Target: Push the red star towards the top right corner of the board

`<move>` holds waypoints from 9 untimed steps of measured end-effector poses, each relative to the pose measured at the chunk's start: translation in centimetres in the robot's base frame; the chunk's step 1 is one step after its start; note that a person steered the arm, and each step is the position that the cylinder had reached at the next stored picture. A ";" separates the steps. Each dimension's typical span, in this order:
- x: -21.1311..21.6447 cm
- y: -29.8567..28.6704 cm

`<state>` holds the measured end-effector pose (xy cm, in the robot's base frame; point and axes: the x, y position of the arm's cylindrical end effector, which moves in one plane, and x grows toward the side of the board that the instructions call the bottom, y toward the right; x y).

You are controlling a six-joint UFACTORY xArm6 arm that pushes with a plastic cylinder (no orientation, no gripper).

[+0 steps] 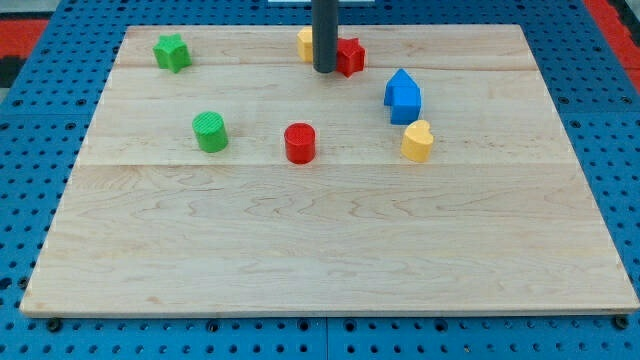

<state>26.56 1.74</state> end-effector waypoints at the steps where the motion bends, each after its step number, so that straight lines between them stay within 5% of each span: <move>1: -1.4 7.3; 3: 0.3 5.3; 6: -6.7 7.4; 9: -3.7 9.5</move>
<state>22.82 11.24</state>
